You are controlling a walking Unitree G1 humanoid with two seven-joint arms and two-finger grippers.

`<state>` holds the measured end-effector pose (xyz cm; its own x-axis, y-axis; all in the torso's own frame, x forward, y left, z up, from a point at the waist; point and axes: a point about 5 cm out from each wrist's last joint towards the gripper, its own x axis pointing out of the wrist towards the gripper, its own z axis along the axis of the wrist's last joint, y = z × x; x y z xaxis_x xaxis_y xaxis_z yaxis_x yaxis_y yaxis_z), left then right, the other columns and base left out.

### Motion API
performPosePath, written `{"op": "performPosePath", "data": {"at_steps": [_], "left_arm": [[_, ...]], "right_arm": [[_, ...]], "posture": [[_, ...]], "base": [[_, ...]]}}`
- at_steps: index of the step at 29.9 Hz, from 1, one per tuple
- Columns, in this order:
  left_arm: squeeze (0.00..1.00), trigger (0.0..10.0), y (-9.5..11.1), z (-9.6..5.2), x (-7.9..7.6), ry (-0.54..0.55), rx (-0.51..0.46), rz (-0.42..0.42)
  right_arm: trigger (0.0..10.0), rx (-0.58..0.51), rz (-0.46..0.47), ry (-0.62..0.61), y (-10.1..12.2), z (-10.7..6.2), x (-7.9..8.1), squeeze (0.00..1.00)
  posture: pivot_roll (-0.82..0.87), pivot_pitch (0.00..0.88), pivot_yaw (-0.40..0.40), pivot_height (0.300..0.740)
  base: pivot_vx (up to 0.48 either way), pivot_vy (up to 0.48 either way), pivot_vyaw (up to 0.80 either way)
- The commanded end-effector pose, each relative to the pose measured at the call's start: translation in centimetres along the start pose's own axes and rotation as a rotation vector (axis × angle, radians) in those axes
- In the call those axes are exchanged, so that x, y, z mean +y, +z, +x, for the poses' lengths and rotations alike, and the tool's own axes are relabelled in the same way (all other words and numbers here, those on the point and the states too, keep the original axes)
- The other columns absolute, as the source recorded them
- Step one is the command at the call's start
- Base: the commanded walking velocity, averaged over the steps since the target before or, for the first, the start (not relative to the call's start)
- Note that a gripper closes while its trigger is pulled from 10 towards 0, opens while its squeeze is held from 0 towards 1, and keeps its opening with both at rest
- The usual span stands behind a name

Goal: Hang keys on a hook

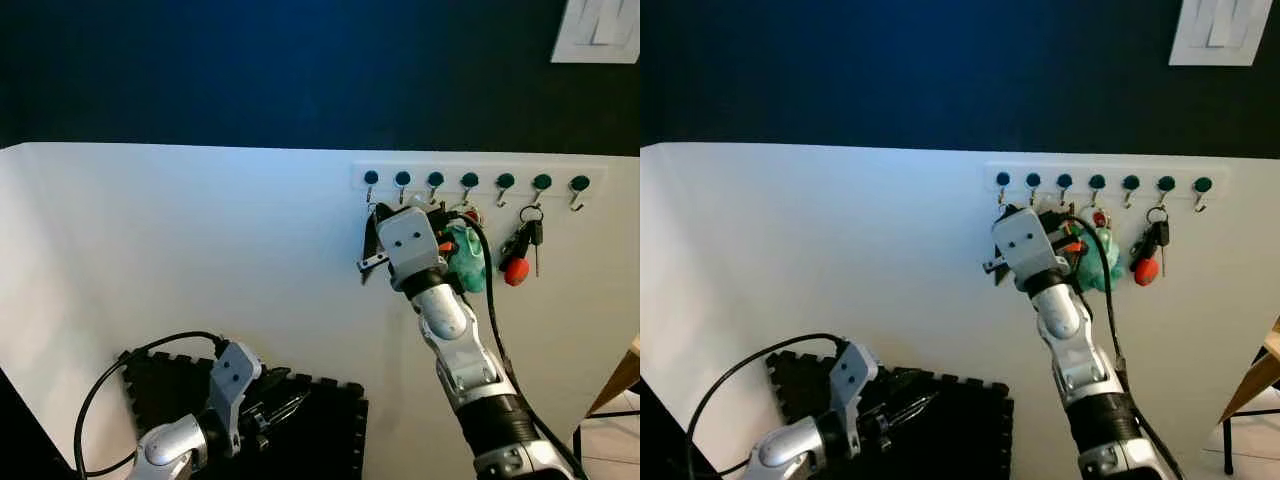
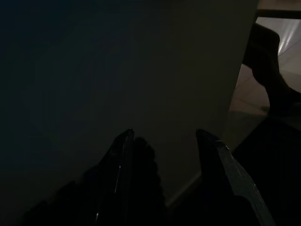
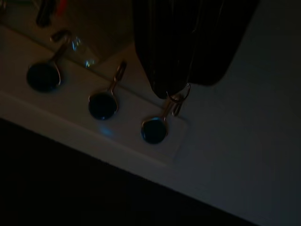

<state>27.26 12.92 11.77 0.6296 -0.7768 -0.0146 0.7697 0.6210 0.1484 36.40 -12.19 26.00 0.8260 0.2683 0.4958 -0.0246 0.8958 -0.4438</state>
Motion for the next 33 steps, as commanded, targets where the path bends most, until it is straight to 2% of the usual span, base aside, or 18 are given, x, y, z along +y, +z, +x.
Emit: {"op": "performPosePath", "data": {"at_steps": [1,12,15,18,19,22,23,24,25,33], "left_arm": [[0.0,10.0,0.4,0.1,0.0,-0.021,0.002,0.011],[0.0,10.0,1.5,0.7,-0.3,-0.066,-0.027,0.021],[0.0,10.0,2.6,1.2,-0.4,-0.067,-0.082,-0.014],[0.0,10.0,4.4,1.9,-0.5,-0.057,-0.177,-0.077],[0.0,10.0,4.4,1.9,-0.5,-0.057,-0.177,-0.077],[0.0,10.0,6.8,2.7,-0.6,-0.059,-0.297,-0.139],[0.0,10.0,6.8,2.7,-0.6,-0.059,-0.297,-0.139],[0.0,10.0,8.1,3.2,-0.8,-0.071,-0.36,-0.165],[0.0,10.0,8.6,3.3,-0.9,-0.077,-0.38,-0.174],[0.0,10.0,9.7,3.8,-1.2,-0.094,-0.419,-0.186]], "right_arm": [[10.0,0.006,0.014,-0.013,0.0,0.3,-0.4,0.0],[10.0,-0.001,0.059,-0.068,0.3,0.7,-1.4,0.0],[10.0,0.017,0.081,-0.098,0.2,0.7,-2.1,0.0],[10.0,0.025,0.093,-0.116,0.0,0.7,-2.5,0.0],[10.0,0.025,0.093,-0.116,0.0,0.7,-2.5,0.0],[10.0,0.03,0.101,-0.128,0.0,0.8,-2.9,0.0],[10.0,0.03,0.101,-0.128,0.0,0.8,-2.9,0.0],[10.0,0.033,0.106,-0.132,0.0,0.9,-3.0,0.0],[10.0,0.035,0.11,-0.133,-0.1,0.9,-3.1,0.0],[10.0,0.068,0.191,-0.141,-0.4,1.1,-3.1,0.0]], "posture": [[0.06,0.0,0.033,0.74],[0.06,0.0,0.035,0.74],[0.06,0.0,0.035,0.74],[0.05,0.0,0.035,0.74],[0.05,0.0,0.035,0.74],[0.05,0.0,0.035,0.74],[0.05,0.0,0.035,0.74],[0.05,0.0,0.034,0.74],[0.05,0.0,0.032,0.74],[0.05,0.0,0.029,0.74]], "base": [[0.0,0.0,0.0],[0.0,0.0,0.0],[0.0,0.0,0.0],[0.0,0.0,0.0],[0.0,0.0,0.0],[0.0,0.0,0.0],[0.0,0.0,0.0],[0.0,0.0,0.0],[0.0,0.0,0.0],[0.0,0.0,0.0]]}}
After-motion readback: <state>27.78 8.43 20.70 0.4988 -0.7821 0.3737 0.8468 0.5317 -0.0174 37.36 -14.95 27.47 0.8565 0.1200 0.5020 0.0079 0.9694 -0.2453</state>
